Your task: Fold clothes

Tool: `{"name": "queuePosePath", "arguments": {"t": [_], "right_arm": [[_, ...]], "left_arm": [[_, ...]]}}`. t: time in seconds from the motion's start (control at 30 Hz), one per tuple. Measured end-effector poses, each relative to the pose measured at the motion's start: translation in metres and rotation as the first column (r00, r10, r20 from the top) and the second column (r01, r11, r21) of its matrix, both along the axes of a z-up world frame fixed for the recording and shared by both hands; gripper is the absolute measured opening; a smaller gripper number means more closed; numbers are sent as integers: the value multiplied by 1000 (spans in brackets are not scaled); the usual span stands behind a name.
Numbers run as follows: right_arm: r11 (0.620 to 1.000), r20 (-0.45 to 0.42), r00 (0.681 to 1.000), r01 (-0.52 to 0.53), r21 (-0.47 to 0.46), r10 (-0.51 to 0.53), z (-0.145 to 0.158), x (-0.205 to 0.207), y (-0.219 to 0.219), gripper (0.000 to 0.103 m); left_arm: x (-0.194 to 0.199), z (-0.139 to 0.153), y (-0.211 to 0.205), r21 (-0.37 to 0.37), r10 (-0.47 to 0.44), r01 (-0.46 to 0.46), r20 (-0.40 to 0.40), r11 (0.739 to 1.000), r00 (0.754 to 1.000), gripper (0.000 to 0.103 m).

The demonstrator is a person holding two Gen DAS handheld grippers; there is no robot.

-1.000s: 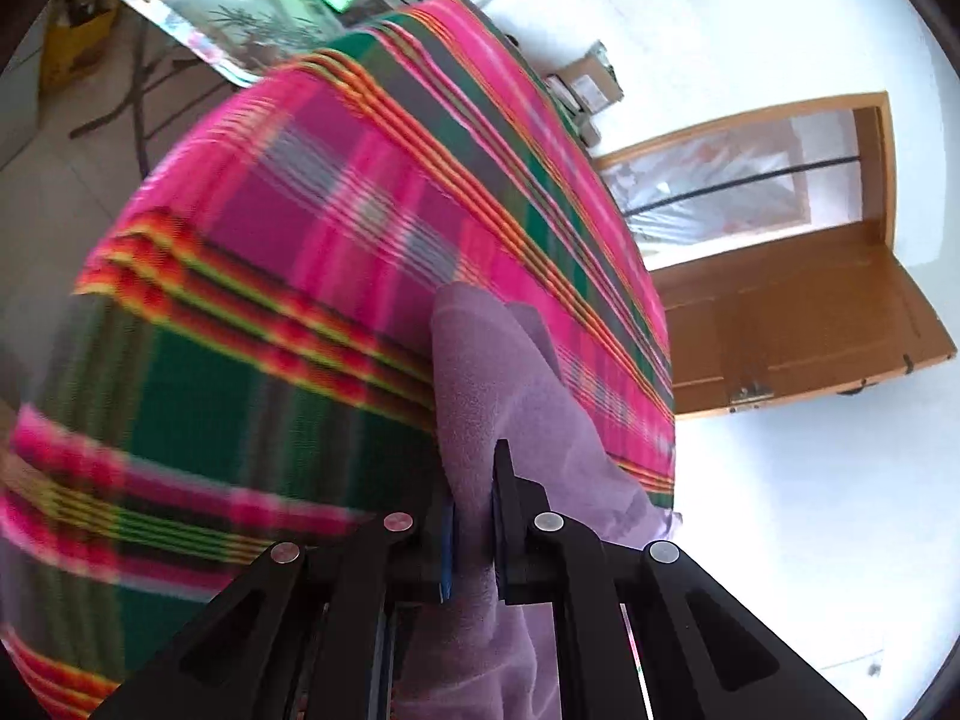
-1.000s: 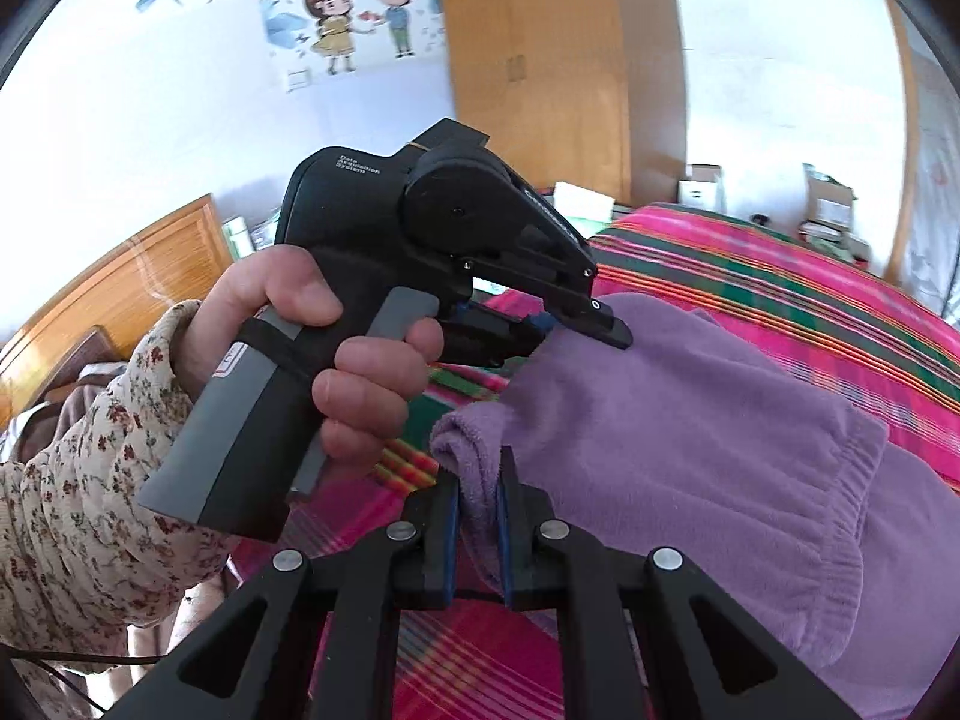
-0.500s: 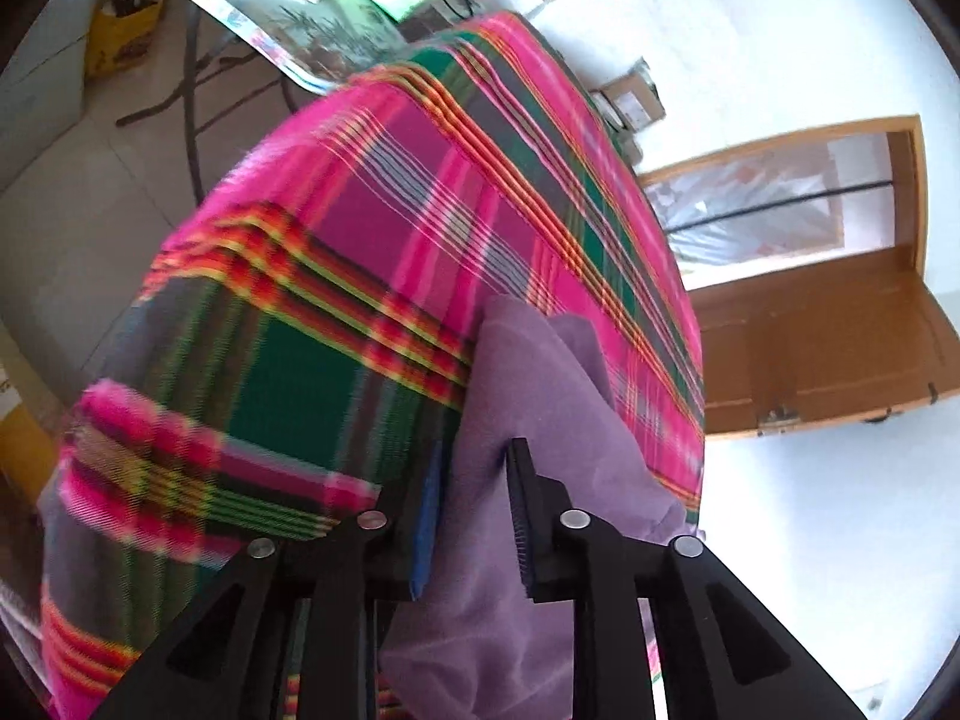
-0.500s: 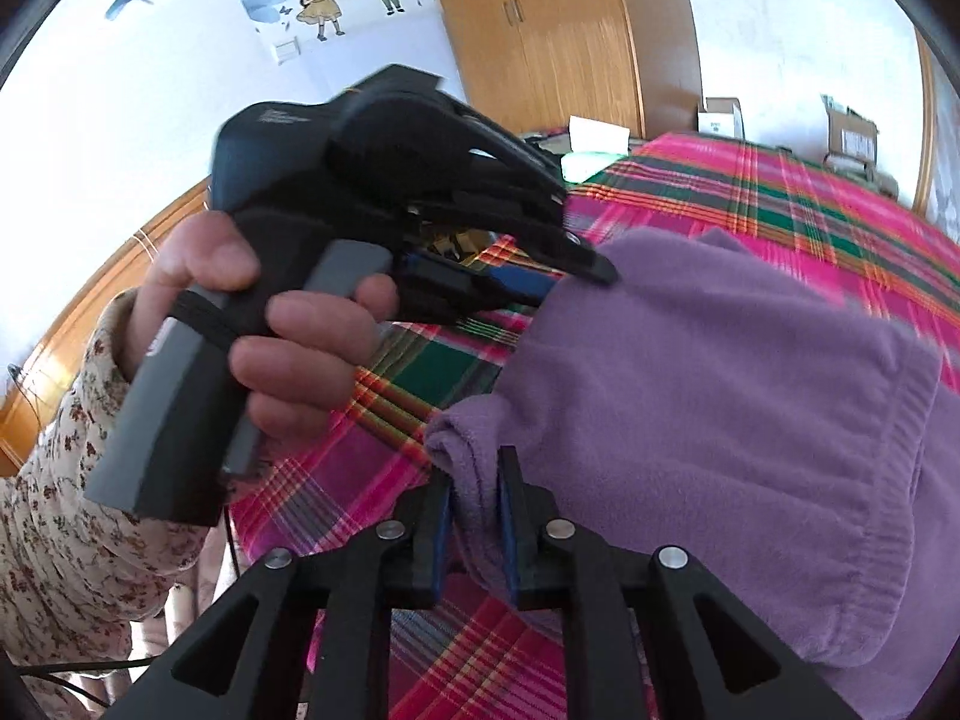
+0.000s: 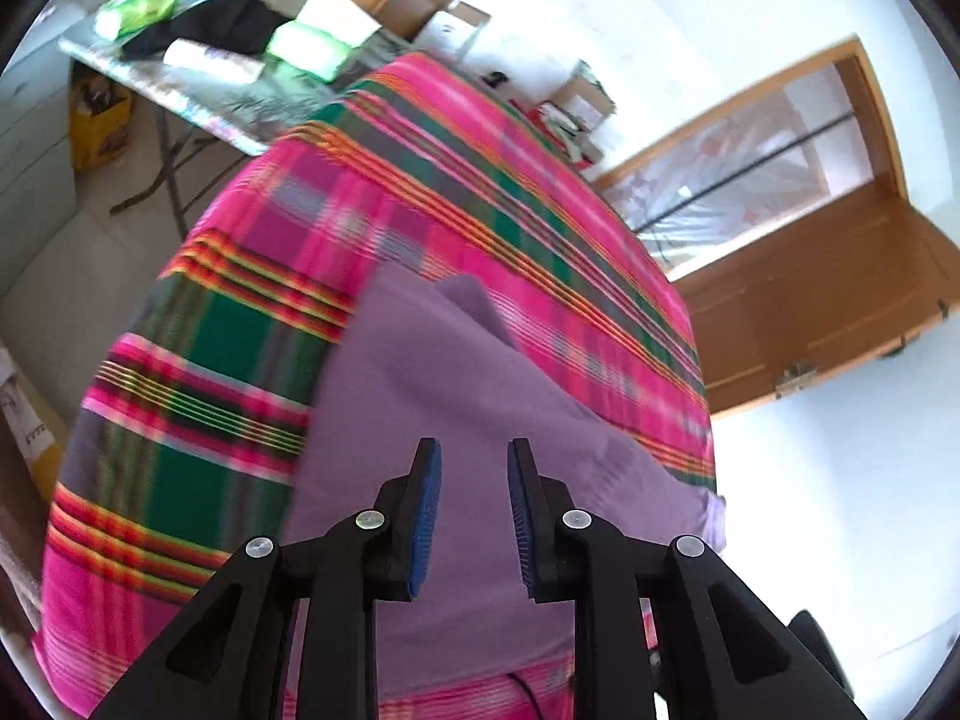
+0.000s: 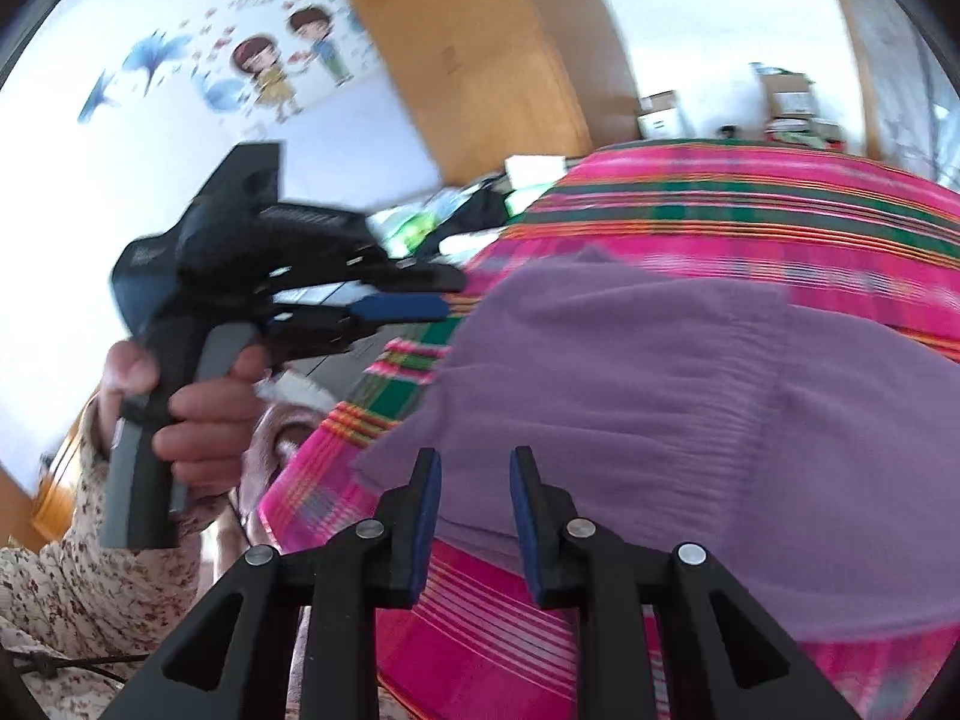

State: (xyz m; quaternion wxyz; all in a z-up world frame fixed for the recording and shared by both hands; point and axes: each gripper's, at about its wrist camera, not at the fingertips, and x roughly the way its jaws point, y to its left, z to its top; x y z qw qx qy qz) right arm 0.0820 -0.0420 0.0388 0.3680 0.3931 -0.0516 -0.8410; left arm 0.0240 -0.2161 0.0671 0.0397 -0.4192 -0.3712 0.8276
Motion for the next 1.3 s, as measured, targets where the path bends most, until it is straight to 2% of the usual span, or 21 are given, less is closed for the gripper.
{"name": "queuePosePath", "arguments": {"t": [0.17, 0.23, 0.27, 0.4, 0.53, 0.6, 0.77, 0.87, 1.0, 1.13, 1.17, 1.3], "right_arm": [[987, -25, 987, 162, -2, -162, 8, 5, 61, 24], [972, -34, 971, 236, 8, -235, 9, 4, 89, 24], [963, -37, 962, 270, 12, -270, 9, 4, 102, 24], [909, -42, 909, 416, 27, -415, 9, 1, 155, 24], [823, -75, 829, 559, 99, -554, 13, 14, 218, 24], [776, -86, 788, 616, 136, -610, 15, 19, 247, 24], [654, -129, 690, 719, 235, -712, 21, 30, 313, 24], [583, -129, 627, 769, 263, -768, 24, 35, 355, 24], [514, -144, 575, 799, 314, -806, 19, 34, 390, 24], [537, -93, 572, 806, 249, -815, 6, 13, 412, 24], [547, -80, 577, 803, 237, -813, 3, 7, 415, 24], [547, -52, 568, 810, 213, -821, -11, -20, 430, 25]], "left_arm": [[-2, 3, 53, -73, -123, 121, -23, 990, 992, 23], [-5, -1, 78, -91, -197, 195, -14, 977, 980, 29], [-8, -4, 88, -82, -232, 230, -9, 970, 973, 34], [-17, -13, 125, -48, -343, 342, 6, 938, 939, 34], [-23, -16, 155, -81, -396, 395, 7, 915, 918, 34], [-27, -17, 172, -90, -438, 438, 14, 895, 899, 34], [-39, -20, 213, -110, -540, 540, 32, 835, 841, 34], [-44, -24, 237, -144, -573, 574, 55, 806, 818, 34], [-47, -30, 270, -229, -625, 625, 84, 746, 776, 34], [-48, -34, 302, -325, -680, 672, 106, 666, 725, 34], [-50, -35, 306, -326, -687, 680, 112, 657, 718, 34], [-57, -45, 318, -299, -691, 692, 127, 658, 712, 34]]}}
